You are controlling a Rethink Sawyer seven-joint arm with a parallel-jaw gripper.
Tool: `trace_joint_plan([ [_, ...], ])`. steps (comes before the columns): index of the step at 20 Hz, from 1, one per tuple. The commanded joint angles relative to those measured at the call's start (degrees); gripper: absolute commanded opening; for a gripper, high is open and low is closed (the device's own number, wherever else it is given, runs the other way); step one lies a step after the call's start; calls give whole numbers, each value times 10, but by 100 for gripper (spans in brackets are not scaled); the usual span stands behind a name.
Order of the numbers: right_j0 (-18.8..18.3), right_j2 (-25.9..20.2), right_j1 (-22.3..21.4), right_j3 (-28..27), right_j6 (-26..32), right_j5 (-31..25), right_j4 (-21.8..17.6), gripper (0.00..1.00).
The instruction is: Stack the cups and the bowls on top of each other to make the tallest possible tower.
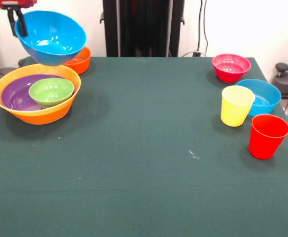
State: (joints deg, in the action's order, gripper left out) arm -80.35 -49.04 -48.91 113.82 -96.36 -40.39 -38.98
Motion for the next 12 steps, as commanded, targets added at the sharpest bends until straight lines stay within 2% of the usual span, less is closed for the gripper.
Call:
trace_joint_plan([
  [1,31,42,68,-60,77,-26,-49,0],
  [12,17,33,78,-58,87,-16,-62,0],
])
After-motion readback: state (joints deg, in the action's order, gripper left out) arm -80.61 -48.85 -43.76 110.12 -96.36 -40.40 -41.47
